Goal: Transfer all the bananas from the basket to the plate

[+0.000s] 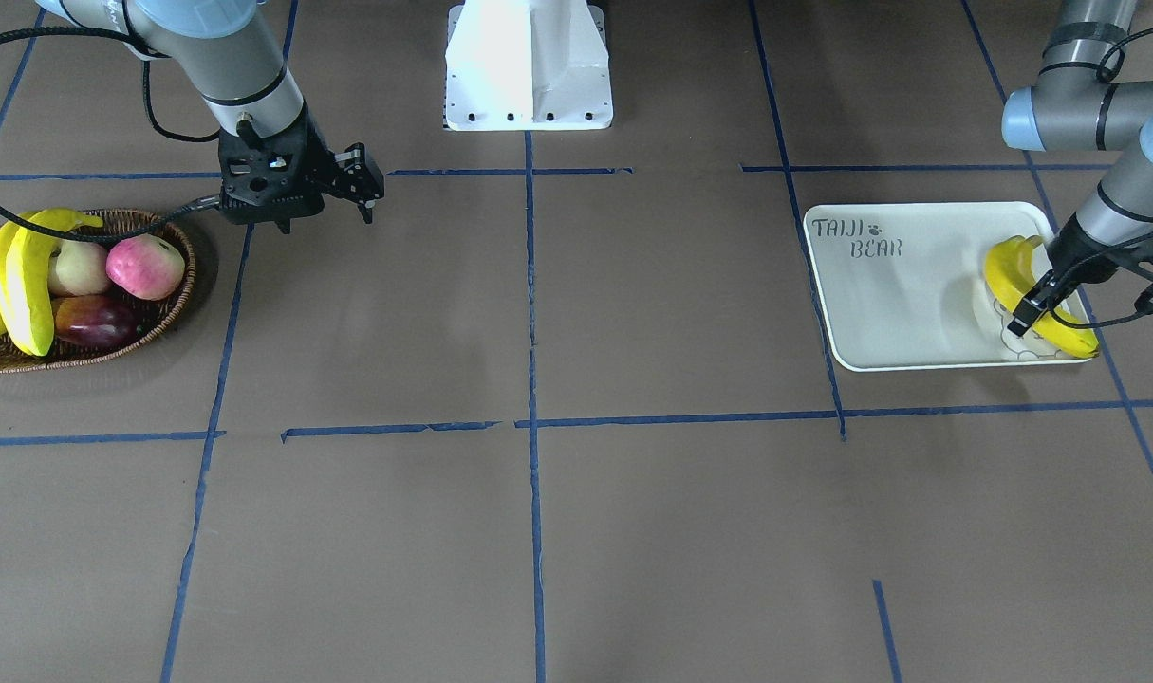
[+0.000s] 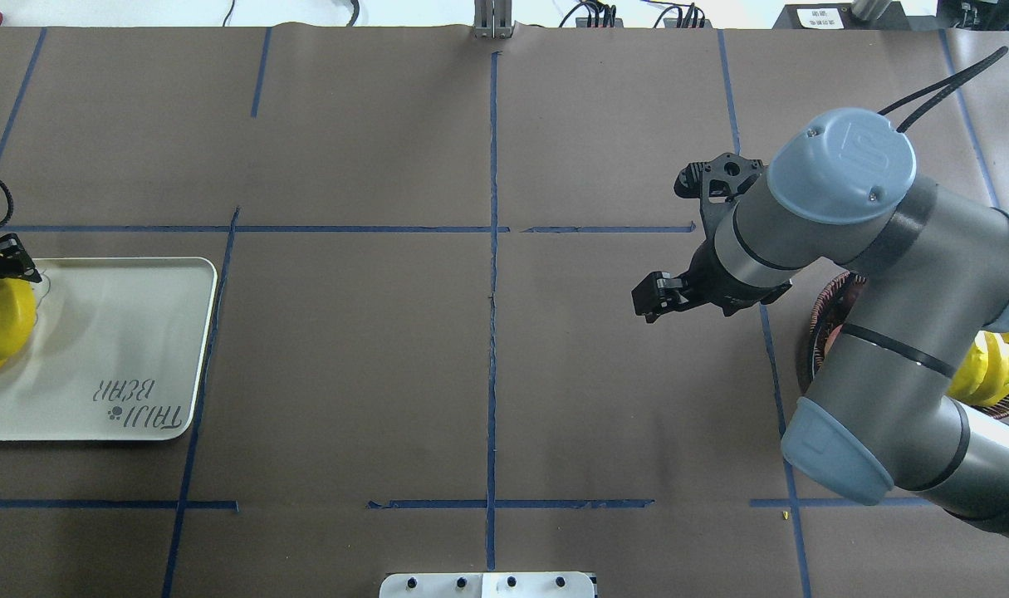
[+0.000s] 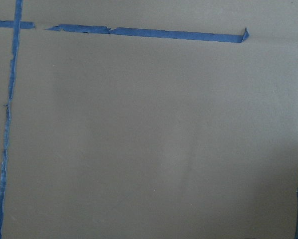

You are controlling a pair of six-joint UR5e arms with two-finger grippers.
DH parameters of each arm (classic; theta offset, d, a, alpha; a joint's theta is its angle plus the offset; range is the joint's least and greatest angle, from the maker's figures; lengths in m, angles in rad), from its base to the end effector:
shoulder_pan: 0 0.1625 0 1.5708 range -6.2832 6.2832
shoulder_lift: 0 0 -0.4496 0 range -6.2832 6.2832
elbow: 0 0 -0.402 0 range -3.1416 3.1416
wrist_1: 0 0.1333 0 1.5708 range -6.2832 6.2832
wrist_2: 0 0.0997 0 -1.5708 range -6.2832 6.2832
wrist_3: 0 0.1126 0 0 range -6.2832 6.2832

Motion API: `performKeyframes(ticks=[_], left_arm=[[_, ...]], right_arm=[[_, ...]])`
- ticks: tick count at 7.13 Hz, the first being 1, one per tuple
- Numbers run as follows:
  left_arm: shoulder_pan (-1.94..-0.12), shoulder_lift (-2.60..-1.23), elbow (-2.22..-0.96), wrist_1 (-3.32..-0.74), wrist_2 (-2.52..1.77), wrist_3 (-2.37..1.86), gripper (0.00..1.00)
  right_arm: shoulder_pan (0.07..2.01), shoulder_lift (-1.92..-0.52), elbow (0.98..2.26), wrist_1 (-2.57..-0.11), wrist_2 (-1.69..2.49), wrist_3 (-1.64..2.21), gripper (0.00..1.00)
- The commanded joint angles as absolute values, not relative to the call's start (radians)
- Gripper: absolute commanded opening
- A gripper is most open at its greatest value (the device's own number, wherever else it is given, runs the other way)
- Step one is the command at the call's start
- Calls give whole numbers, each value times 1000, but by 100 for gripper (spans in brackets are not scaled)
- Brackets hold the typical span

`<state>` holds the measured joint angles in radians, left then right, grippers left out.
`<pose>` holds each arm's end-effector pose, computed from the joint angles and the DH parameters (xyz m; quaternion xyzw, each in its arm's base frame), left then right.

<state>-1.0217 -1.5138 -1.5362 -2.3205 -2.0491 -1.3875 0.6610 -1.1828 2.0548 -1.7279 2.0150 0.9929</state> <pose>0.1991 -0.4816 0.6662 -0.0068 0.3857 -0.3043 0.8710 -0.3983 -0.4173 0.2823 0.0301 -0.3977 -0.0391 0.9162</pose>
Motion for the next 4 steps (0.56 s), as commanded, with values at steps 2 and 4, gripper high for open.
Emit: performKeyframes(ticks=[2,4], left_arm=[[-1046,-1503,-1555,-2315,-2066,-1292,100],[-1124,-1505,-1639,-2307,-2229,-1267,100]], right_arm=[[661,-1190,2069,-1730,2016,992,100],[666,-1256,2110,-1729,2020,973,100]])
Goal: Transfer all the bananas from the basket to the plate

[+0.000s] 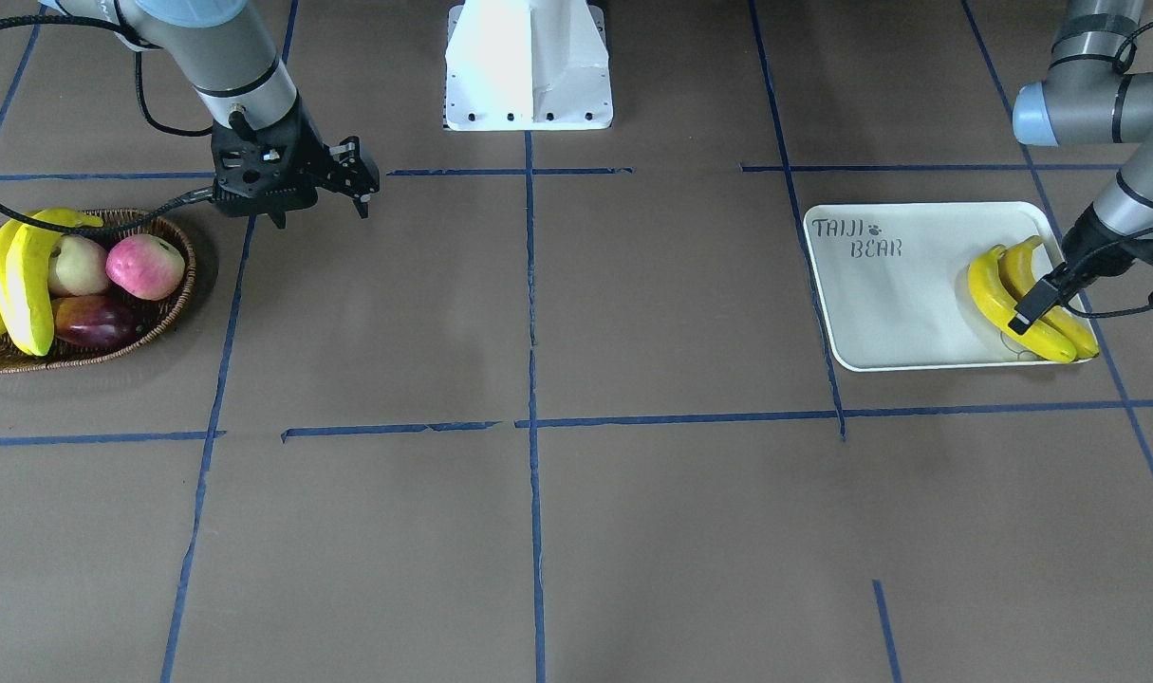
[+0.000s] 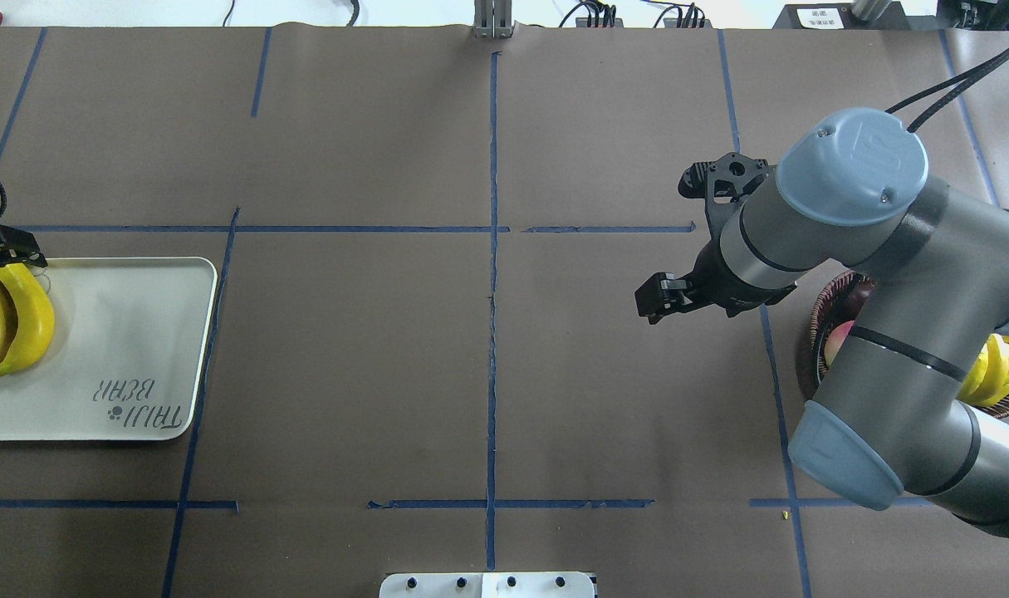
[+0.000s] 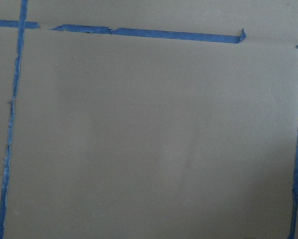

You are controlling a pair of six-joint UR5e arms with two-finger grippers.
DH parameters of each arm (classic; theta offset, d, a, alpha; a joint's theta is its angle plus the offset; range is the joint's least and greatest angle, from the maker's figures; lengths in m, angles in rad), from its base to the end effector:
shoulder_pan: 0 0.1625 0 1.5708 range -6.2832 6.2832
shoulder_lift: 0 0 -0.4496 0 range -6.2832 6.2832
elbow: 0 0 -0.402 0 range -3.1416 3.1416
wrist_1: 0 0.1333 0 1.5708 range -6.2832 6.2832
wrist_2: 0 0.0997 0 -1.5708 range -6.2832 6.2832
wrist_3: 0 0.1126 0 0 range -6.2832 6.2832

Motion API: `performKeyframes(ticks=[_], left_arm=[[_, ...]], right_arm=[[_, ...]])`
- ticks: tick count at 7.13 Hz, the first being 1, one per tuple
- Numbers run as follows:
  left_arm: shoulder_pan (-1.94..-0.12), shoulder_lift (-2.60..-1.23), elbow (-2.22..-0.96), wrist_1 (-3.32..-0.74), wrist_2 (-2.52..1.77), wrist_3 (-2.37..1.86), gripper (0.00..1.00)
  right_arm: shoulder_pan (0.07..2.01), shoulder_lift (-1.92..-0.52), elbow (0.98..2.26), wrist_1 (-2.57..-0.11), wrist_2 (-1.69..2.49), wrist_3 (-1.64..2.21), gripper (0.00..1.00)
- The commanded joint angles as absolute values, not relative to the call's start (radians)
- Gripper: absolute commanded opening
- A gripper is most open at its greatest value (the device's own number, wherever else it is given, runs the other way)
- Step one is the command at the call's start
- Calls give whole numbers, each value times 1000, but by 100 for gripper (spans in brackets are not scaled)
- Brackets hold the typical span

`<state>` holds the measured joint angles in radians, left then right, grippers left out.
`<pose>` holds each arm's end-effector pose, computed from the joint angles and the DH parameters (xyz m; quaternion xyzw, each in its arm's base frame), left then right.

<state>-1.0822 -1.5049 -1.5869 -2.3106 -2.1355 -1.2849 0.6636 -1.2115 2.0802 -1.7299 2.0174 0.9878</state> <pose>0.1746 -0.4840 0.6410 0.0021 0.4174 -0.2636 0.8696 -0.3886 -0.4113 0.2886 0.0291 -0.3963 -0.0400 0.9168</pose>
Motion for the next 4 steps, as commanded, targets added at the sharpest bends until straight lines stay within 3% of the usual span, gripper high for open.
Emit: performKeyframes(ticks=[1,4], left_arm=[[-1111,-1505,-1699,-2310,-2253,-1261,100],[-986,-1516,-1825,-2309,-2244,-1267,100]], right_arm=[[681,-1328,2153,-1727,2020,894,100],[706,-1587,2232,-1605,1990,795,100]])
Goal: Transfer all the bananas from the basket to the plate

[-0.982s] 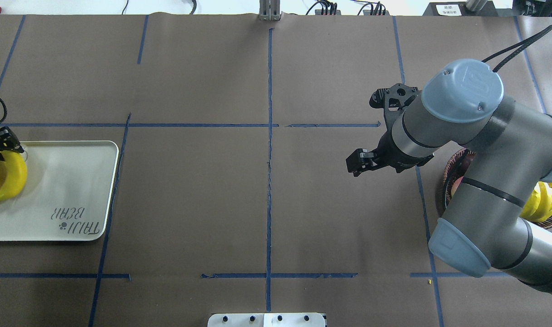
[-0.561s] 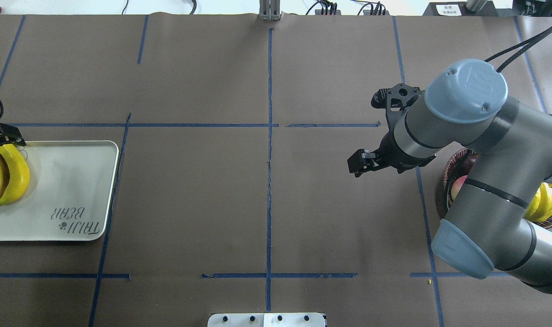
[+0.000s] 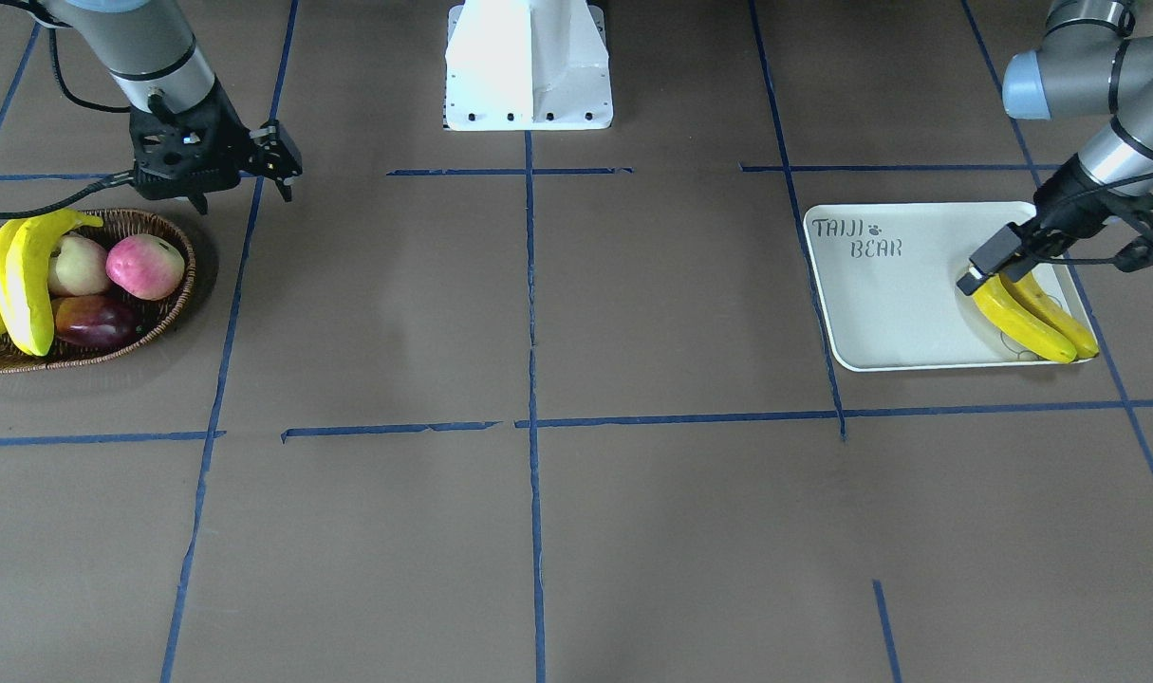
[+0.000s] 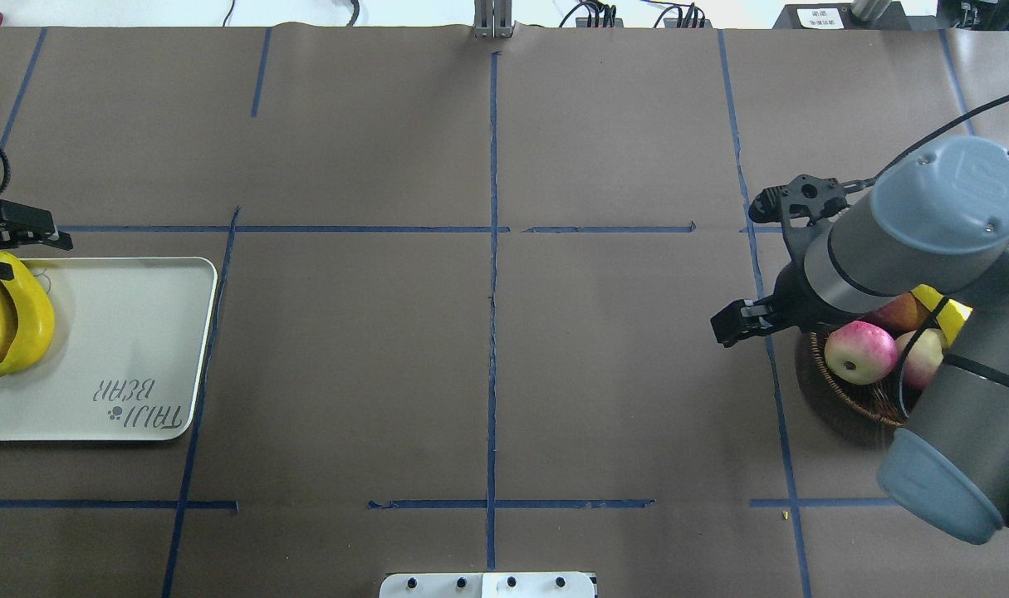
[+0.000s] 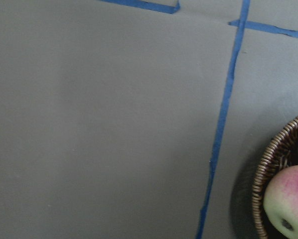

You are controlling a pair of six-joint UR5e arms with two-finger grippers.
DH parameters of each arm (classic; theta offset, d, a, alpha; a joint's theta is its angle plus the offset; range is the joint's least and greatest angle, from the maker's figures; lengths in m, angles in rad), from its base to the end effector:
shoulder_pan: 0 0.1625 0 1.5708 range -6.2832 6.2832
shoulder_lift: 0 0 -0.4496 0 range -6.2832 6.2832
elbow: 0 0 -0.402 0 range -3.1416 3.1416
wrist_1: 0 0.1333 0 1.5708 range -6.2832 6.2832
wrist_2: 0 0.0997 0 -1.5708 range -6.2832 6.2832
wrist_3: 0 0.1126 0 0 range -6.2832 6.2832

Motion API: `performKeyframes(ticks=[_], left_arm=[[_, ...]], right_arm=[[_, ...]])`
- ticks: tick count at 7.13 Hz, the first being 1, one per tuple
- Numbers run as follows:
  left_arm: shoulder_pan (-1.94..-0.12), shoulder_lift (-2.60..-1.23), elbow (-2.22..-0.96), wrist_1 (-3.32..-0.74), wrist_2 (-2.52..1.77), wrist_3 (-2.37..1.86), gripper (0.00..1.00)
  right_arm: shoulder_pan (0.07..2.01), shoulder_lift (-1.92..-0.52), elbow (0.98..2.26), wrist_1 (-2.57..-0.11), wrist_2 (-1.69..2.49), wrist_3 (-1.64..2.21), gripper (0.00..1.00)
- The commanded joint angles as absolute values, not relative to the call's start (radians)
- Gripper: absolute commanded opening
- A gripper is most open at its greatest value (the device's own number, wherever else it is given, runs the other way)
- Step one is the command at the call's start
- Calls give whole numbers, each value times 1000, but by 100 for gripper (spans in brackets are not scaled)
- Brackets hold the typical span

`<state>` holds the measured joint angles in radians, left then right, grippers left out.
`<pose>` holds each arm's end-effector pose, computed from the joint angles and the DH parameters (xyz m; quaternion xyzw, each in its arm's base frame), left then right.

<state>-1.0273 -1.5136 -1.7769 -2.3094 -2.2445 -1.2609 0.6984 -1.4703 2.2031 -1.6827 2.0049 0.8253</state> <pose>0.2062 -0.4632 0.5300 0.0169 0.5030 -0.1664 0.8480 -0.3158 -0.3773 0.3660 0.0432 -0.3594 -0.0877 0.9280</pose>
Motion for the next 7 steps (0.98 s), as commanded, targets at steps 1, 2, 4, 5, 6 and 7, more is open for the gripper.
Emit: performKeyframes(ticks=[1,2,4,5,6,7], left_arm=[[-973,-1516,-1825,-2309,-2243,-1269,100],[-966,-1516,-1825,-2309,-2243,-1269,100],[-966,-1516,-1825,-2309,-2243,-1269,100],[-966,-1516,-1825,-2309,-2243,-1269,100],[-966,-1517,-1825,-2309,-2243,-1269,100],[-966,-1516,-1827,-2310,-2243,-1269,100]], right_arm=[[706,-1729,2218,-1393,1973,792,100],[709,-1828,2185,-1218,1979,792,100],[806,-1850,2172,-1192,2049,792,99],[877,-1861,2155,-1190,2106,766,98],[944,-1862,2105,-1190,2138,650,97],[992,-1861,2074,-1190,2179,606,95]])
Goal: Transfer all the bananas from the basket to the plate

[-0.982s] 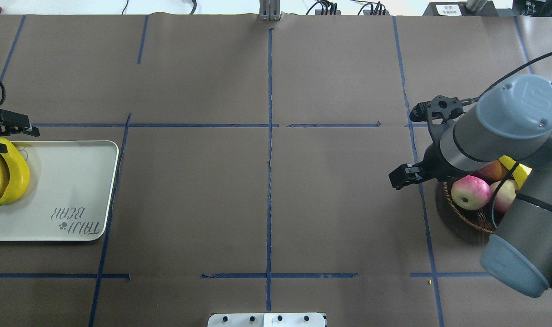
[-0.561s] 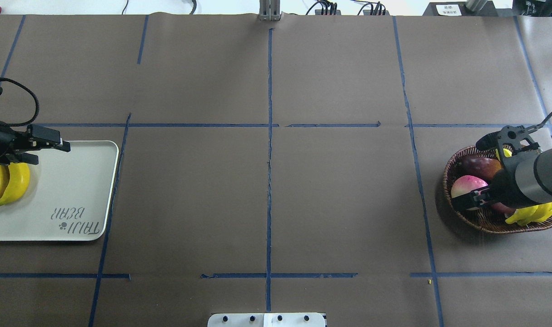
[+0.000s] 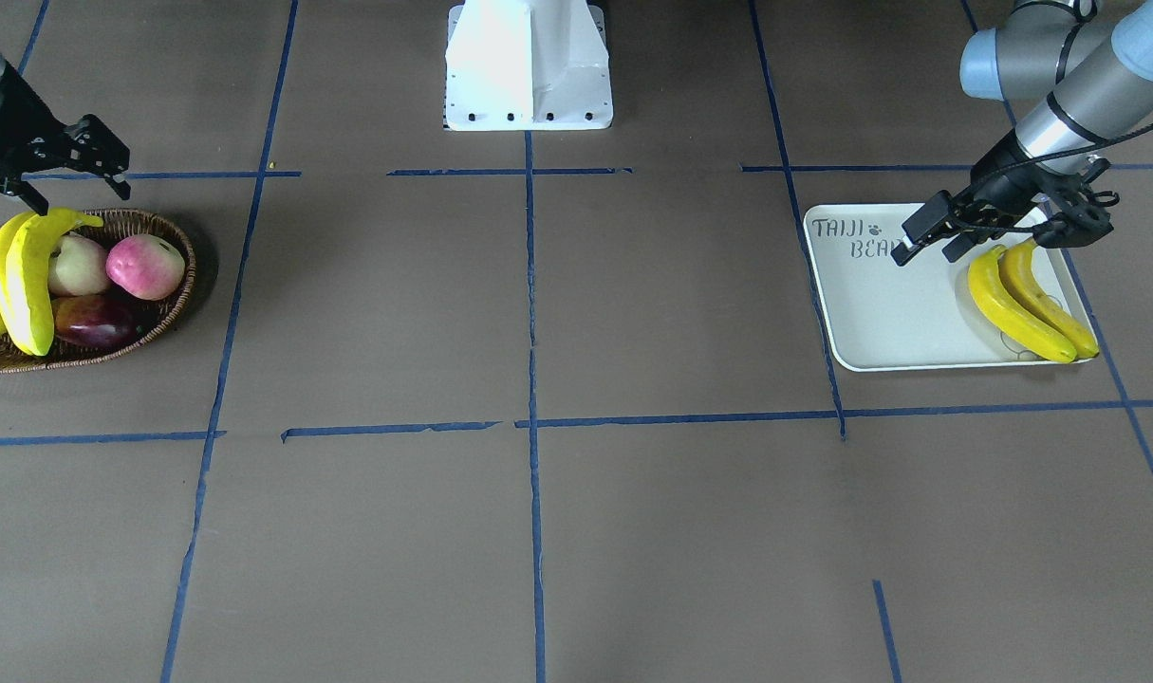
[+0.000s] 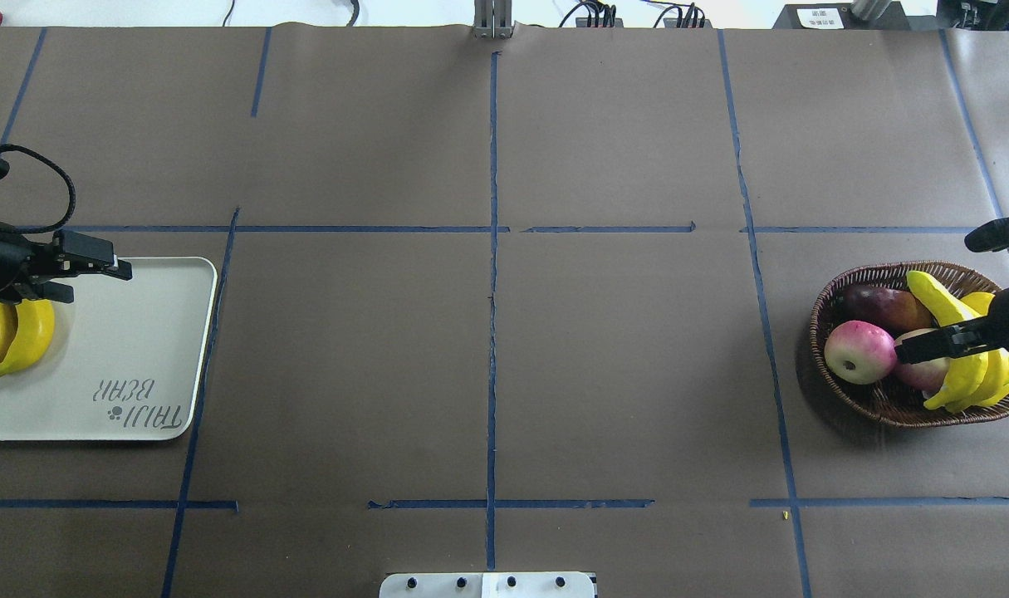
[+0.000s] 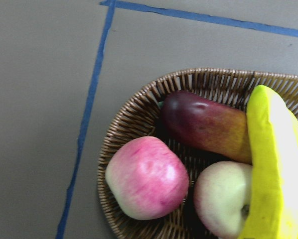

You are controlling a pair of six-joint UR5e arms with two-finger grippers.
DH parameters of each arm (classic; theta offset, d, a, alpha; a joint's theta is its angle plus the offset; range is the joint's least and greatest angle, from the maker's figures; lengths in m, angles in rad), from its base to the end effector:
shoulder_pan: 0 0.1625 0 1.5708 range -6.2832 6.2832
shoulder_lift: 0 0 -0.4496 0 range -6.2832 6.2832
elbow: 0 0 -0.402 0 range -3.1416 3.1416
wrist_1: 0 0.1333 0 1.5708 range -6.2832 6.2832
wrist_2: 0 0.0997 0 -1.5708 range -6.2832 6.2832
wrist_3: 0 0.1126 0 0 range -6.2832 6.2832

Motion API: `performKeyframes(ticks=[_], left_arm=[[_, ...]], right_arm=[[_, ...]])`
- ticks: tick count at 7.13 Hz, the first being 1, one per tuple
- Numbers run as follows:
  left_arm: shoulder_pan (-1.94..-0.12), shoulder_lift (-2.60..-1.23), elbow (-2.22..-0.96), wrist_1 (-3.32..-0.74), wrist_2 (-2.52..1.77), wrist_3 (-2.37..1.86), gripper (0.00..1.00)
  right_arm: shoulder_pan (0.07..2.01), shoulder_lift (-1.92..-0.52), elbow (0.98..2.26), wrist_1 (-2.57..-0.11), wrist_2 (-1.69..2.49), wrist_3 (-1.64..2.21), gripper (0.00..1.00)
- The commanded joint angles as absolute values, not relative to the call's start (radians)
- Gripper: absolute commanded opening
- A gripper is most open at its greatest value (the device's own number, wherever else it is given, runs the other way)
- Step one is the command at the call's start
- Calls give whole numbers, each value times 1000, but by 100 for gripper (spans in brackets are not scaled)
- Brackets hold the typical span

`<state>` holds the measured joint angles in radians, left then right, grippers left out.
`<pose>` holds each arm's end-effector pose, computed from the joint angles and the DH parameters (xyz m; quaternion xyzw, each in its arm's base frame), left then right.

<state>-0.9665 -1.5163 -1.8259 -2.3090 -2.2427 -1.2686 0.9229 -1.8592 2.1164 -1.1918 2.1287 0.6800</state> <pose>0.2318 -0.4469 0.5029 0.0163 0.5182 -0.1336 0.8446 -0.1814 -0.3617 0.5089 0.0756 -0.3913 -0.0715 0.9144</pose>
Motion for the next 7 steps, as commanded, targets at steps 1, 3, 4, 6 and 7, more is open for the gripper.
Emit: performKeyframes(ticks=[1,3,4,6,7], left_arm=[[-966,-1516,-1828,-2310,-2243,-1269,100],[-966,-1516,-1829,-2310,-2243,-1269,100],[-966,-1516,-1829,-2310,-2243,-1269,100],[-966,-1516,-1829,-2310,-2243,-1269,100],[-966,-1516,-1829,-2310,-2243,-1269,100]], right_arm=[[999,-1862,2059,-1190,2190,610,89],[997,-1861,2022,-1190,2184,617,79],[996,-1858,2005,-1190,2178,617,76],[996,-1858,1982,-1189,2177,617,76],[996,-1856,1974,-1189,2175,617,75]])
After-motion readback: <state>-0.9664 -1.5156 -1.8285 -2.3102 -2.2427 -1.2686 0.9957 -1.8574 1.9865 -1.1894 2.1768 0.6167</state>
